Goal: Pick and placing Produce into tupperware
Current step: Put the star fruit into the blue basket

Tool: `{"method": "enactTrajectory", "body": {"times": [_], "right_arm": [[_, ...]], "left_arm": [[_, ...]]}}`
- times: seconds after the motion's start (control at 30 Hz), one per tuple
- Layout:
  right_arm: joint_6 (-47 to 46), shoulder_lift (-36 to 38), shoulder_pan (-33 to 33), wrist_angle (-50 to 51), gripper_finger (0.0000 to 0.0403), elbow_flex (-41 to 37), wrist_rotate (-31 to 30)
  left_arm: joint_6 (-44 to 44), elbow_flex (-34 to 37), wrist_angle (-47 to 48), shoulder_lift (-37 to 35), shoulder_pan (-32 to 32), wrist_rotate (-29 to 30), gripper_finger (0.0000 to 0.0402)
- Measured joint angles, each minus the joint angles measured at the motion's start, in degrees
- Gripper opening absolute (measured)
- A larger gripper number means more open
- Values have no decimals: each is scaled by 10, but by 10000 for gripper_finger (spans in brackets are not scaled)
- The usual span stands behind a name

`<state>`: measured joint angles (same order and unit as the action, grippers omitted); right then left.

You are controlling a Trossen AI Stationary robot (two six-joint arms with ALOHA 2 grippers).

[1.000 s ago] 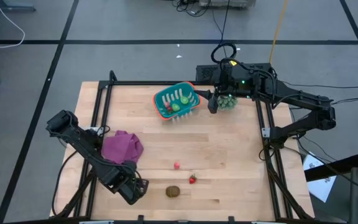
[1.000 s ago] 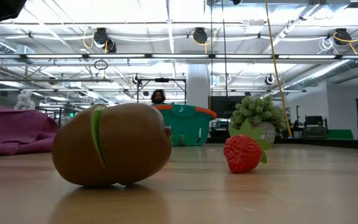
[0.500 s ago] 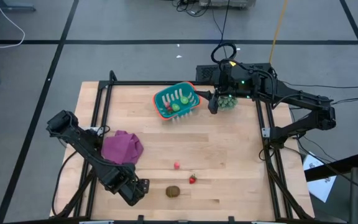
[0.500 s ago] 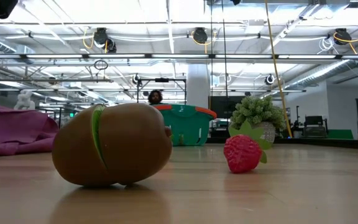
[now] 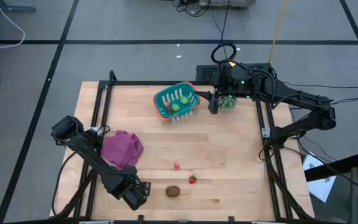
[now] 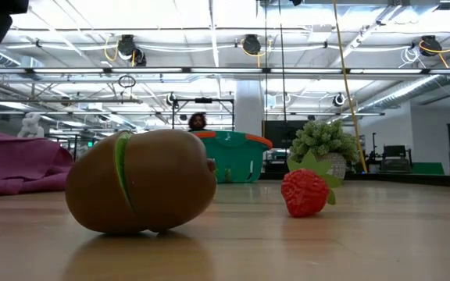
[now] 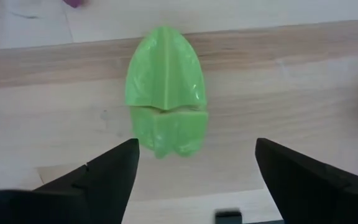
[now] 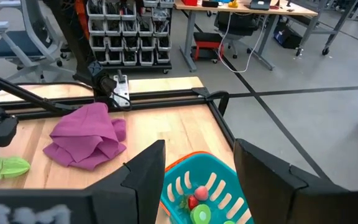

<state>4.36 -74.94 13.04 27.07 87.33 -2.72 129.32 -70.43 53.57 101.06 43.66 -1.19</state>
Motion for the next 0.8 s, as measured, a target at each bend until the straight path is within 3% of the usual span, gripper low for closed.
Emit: {"method": "enactTrajectory", "body": {"times": [0.3, 0.8], "right_arm": [[0, 0, 0, 4, 183, 0, 0], [0, 0, 0, 20, 183, 0, 0]], "left_arm": [[-3, 0, 17, 2, 0, 33, 312], [22, 0, 28, 1, 0, 34, 312]]}}
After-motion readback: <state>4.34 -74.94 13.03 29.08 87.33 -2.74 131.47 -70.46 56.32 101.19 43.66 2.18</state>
